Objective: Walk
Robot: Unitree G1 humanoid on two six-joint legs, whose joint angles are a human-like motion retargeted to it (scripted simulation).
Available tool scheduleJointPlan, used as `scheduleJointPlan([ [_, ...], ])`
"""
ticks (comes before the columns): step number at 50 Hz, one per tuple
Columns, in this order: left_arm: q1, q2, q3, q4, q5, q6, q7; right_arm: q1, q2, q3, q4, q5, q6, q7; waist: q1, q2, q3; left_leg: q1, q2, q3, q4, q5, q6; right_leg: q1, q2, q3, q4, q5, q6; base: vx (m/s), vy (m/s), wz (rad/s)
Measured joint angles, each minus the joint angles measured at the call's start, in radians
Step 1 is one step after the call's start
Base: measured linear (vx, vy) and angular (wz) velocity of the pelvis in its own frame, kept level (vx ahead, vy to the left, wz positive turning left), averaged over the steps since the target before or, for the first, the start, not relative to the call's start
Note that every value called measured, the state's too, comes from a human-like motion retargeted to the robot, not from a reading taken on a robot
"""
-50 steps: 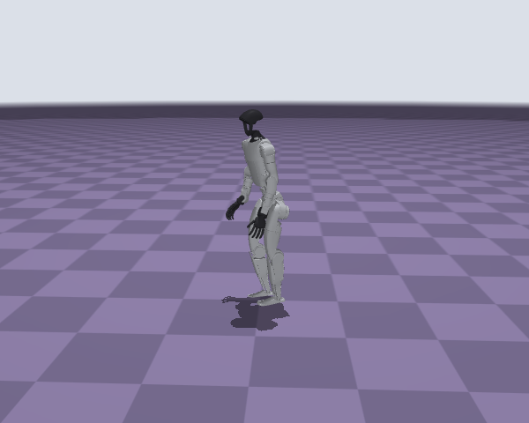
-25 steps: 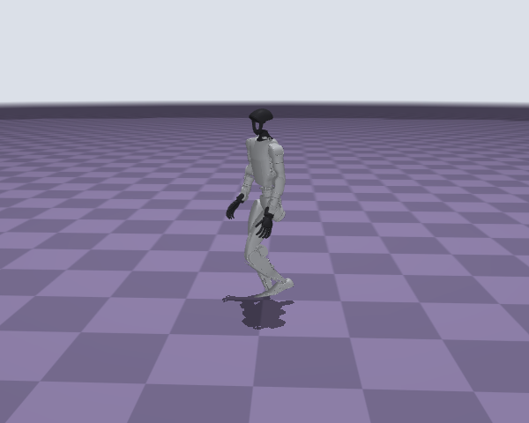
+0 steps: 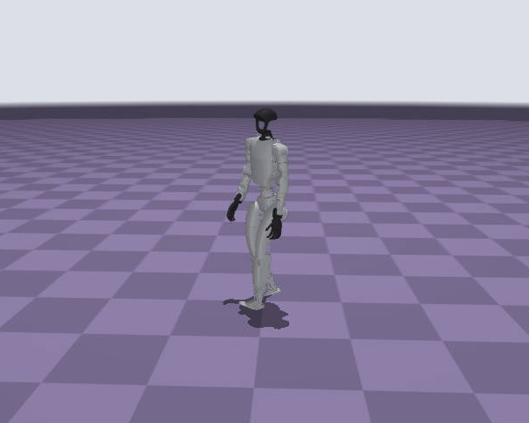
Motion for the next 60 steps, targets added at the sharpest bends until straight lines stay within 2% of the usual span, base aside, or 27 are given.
scheduleJointPlan([
  [7, 0.011, 0.008, -0.009, 0.018, -0.014, 0.004, -0.037, -0.037, -0.019, 0.005, -0.008, 0.006, 0.008, 0.030, 0.017, -0.007, -0.002, 0.062, -0.016, 0.015, 0.000, 0.069, -0.005, 0.064, -0.022, 0.020, 0.000, -0.007, 0.008, 0.06, 0.01, 0.24],
  [15, 0.006, 0.021, -0.005, 0.028, -0.051, -0.002, -0.044, -0.059, -0.024, 0.010, -0.007, 0.018, 0.011, 0.062, 0.028, -0.038, -0.007, 0.128, -0.068, 0.015, 0.028, 0.094, 0.006, 0.112, -0.066, 0.054, 0.094, 0.001, 0.047, 0.05, 0.03, 0.28],
  [20, -0.015, 0.017, -0.009, 0.026, -0.070, -0.005, -0.039, -0.062, -0.025, 0.018, -0.006, 0.032, 0.011, 0.091, 0.024, -0.075, -0.003, 0.185, -0.130, 0.015, 0.009, 0.095, 0.024, 0.098, -0.115, 0.078, 0.278, 0.057, 0.104, -0.01, 0.02, 0.34],
  [25, -0.045, 0.015, -0.024, 0.017, -0.075, -0.007, -0.036, -0.071, -0.026, 0.035, -0.014, 0.042, 0.008, 0.121, 0.007, -0.109, 0.008, 0.251, -0.188, 0.027, -0.030, 0.079, 0.049, -0.007, -0.196, 0.060, 0.604, 0.175, 0.146, -0.05, 0.00, 0.27],
  [29, -0.081, 0.019, -0.040, 0.007, -0.070, -0.002, -0.036, -0.087, -0.028, 0.051, -0.023, 0.035, 0.005, 0.131, -0.017, -0.103, 0.019, 0.319, -0.192, 0.033, -0.079, 0.062, 0.054, -0.133, -0.262, 0.007, 0.784, 0.150, 0.086, -0.04, -0.01, 0.19],
  [33, -0.120, 0.022, -0.058, -0.001, -0.060, 0.013, -0.033, -0.098, -0.031, 0.066, -0.031, 0.026, 0.007, 0.134, -0.046, -0.080, 0.030, 0.401, -0.179, 0.031, -0.145, 0.052, 0.046, -0.257, -0.293, -0.048, 0.798, 0.058, 0.019, -0.02, -0.02, 0.31],
  [38, -0.168, 0.019, -0.078, -0.013, -0.041, 0.026, -0.035, -0.099, -0.031, 0.074, -0.023, 0.018, 0.019, 0.142, -0.079, -0.042, 0.042, 0.498, -0.150, 0.019, -0.235, 0.053, 0.030, -0.367, -0.253, -0.106, 0.603, 0.016, -0.002, -0.01, -0.01, 0.48],
  [48, -0.199, 0.014, -0.129, -0.070, 0.017, 0.007, -0.078, -0.049, -0.030, 0.038, 0.044, 0.011, 0.038, 0.166, -0.094, -0.001, 0.038, 0.626, -0.101, -0.009, -0.308, 0.023, 0.010, -0.403, -0.071, -0.066, 0.033, 0.109, 0.076, -0.01, 0.01, 0.55],
  [55, -0.152, 0.005, -0.144, -0.065, 0.023, -0.008, -0.108, -0.028, -0.031, 0.019, 0.086, 0.034, 0.035, 0.171, -0.077, 0.017, 0.050, 0.679, -0.075, -0.056, -0.145, -0.077, -0.003, -0.326, -0.024, -0.029, 0.056, 0.168, 0.070, 0.01, 0.01, 0.47],
  [60, -0.085, 0.002, -0.128, -0.021, 0.011, -0.011, -0.114, -0.037, -0.035, 0.014, 0.095, 0.053, 0.023, 0.149, -0.057, 0.049, 0.054, 0.598, -0.013, -0.043, 0.265, -0.122, -0.062, -0.237, 0.024, -0.026, 0.108, 0.186, 0.045, 0.00, -0.03, 0.34],
])
